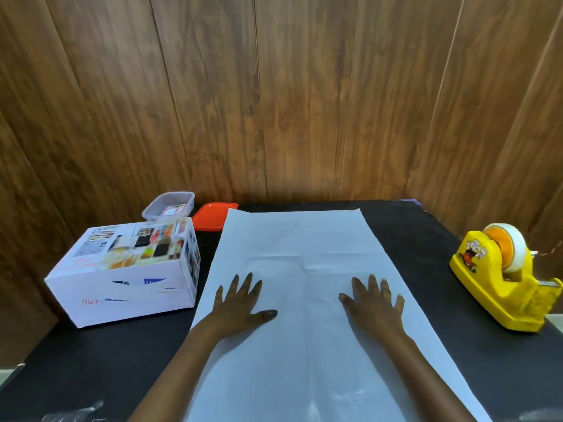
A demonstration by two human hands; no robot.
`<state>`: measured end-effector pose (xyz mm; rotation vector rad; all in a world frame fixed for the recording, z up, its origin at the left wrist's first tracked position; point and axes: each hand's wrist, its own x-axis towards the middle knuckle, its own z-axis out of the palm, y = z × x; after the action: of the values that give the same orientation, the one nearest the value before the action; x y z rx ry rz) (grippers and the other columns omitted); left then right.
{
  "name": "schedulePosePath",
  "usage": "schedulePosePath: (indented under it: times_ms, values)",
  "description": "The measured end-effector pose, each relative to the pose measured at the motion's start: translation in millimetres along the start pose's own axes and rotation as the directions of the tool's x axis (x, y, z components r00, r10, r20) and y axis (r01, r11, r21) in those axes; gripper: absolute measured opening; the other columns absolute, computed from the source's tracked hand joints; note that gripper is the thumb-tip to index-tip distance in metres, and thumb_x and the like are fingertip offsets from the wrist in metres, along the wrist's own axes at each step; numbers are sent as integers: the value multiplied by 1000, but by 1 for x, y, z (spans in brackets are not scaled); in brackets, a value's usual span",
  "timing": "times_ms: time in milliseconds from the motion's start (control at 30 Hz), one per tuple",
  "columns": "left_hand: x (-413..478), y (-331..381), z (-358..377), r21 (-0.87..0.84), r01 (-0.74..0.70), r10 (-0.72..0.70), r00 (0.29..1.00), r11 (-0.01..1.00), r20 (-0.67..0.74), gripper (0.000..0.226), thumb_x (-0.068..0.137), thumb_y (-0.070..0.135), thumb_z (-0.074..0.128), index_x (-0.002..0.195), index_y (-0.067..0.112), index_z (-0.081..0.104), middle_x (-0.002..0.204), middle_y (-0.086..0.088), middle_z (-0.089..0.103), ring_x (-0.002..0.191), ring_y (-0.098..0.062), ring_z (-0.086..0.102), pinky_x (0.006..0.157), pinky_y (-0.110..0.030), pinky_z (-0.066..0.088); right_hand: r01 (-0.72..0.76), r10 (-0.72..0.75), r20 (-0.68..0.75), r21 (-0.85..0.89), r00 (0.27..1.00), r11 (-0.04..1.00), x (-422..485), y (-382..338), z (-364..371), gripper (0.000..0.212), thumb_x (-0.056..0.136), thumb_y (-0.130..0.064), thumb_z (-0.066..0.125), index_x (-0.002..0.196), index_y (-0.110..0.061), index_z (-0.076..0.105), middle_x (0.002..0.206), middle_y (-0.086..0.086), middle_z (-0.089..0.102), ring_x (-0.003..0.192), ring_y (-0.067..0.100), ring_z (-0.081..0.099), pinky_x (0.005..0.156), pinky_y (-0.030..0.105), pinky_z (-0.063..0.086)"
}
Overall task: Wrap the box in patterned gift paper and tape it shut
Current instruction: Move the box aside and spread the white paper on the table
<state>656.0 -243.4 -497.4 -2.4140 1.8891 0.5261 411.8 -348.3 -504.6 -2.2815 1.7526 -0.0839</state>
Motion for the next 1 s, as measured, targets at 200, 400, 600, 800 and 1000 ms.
schedulePosePath:
  times_ms: [200, 400, 600, 800, 1000]
  values:
    - [-2, 2, 1, 28, 45, -45, 999, 999, 14, 103, 71, 87, 14, 150, 24, -6, 155, 1, -21, 143, -22, -21, 113, -49, -10, 2, -2, 30, 24, 1000, 1000, 7, -1, -5, 58, 97, -53, 27, 148, -26, 19, 159, 5, 0, 146, 26, -6, 114, 52, 0]
    - [-15, 11, -15, -50, 23, -30, 986, 998, -161, 78, 91, 61, 37, 151, 20, 8, 159, 1, -5, 145, -18, -10, 115, -45, -3, 60, -24, -144, 253, 989, 966, 2, -20, -13, 47, 97, -41, 42, 138, -18, 43, 148, 3, 37, 141, 23, 24, 112, 40, 19]
    - [-74, -25, -67, -306, -87, -163, 694, 948, -701, 29, 93, 24, 54, 118, 14, 62, 129, -4, 57, 120, -20, 47, 95, -31, 37, 206, -139, -155, 815, 978, 541, -10, -112, -33, 19, 90, -7, 50, 91, -5, 69, 102, 9, 68, 97, 24, 62, 77, 25, 42]
    - [-115, -114, -100, -480, 142, -499, 319, 866, -806, 23, 91, 13, 54, 109, 5, 66, 117, -16, 58, 111, -34, 45, 89, -41, 38, 164, -344, 0, 878, 939, 450, -25, -228, -36, 13, 93, -20, 51, 86, -13, 60, 86, 2, 59, 89, 21, 55, 88, 37, 46]
    - [-126, -152, -106, -960, 7, -772, 596, 280, -221, 27, 90, 31, 56, 98, 6, 58, 91, -13, 64, 76, -28, 61, 65, -31, 48, -127, -475, 308, 919, 824, 374, -41, -270, -36, 35, 97, -40, 46, 120, -15, 55, 113, 4, 61, 101, 20, 54, 86, 33, 44]
